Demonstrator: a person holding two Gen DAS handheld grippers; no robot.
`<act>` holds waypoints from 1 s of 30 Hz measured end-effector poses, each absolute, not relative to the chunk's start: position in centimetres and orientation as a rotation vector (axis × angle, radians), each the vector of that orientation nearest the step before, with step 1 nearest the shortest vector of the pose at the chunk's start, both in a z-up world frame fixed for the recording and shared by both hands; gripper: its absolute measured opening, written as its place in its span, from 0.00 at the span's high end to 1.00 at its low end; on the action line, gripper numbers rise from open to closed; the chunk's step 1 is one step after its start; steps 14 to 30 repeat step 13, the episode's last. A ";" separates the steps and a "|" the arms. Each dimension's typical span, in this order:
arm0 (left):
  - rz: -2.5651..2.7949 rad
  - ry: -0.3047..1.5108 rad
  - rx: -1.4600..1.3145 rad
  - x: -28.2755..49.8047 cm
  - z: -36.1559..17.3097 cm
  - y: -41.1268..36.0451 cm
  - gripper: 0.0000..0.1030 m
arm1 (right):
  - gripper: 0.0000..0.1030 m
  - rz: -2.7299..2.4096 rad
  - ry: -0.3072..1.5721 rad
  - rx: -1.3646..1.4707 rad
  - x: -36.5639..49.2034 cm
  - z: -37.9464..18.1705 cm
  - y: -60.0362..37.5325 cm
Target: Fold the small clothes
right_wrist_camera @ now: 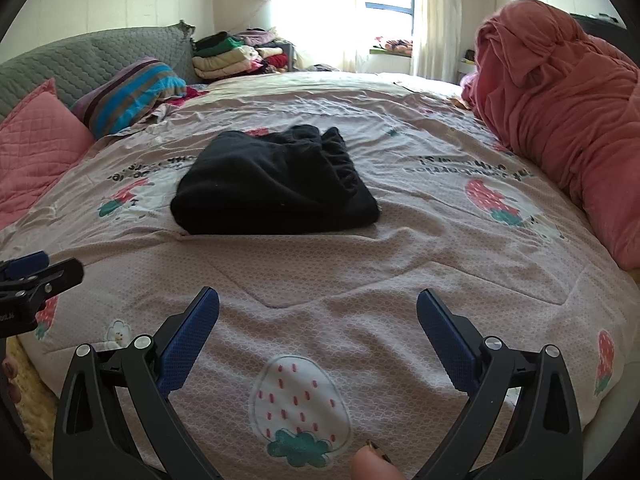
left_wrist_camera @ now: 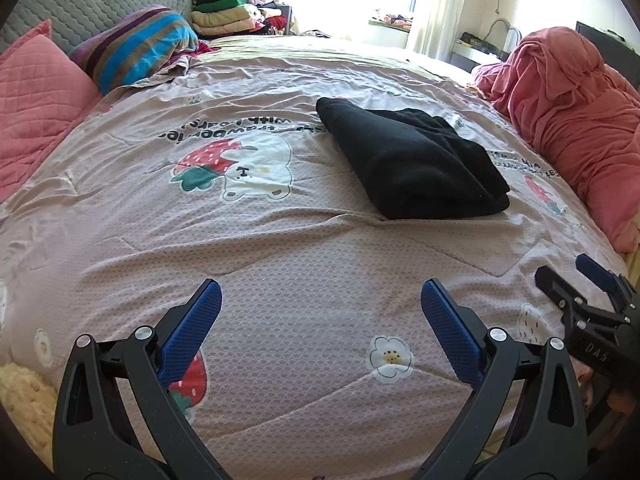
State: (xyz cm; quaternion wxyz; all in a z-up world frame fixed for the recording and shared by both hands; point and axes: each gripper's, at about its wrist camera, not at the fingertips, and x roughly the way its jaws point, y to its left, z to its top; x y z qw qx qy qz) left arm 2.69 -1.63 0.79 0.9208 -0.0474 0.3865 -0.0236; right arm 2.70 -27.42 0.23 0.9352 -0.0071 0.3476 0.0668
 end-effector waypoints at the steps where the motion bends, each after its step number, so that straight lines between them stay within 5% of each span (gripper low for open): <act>1: -0.045 0.798 -0.102 2.5 0.7 -1.3 0.09 | 0.04 0.125 0.721 -0.008 2.9 0.3 -27.9; 8: 0.052 0.839 -0.221 3.7 0.4 4.9 0.09 | 0.04 -0.241 0.752 0.182 3.0 -0.2 -39.0; 13: 0.371 0.843 -0.309 6.0 0.3 18.4 0.09 | 0.04 -0.854 0.756 0.394 -1.4 -2.5 -56.6; 30: 0.371 0.843 -0.309 6.0 0.3 18.4 0.09 | 0.04 -0.854 0.756 0.394 -1.4 -2.5 -56.6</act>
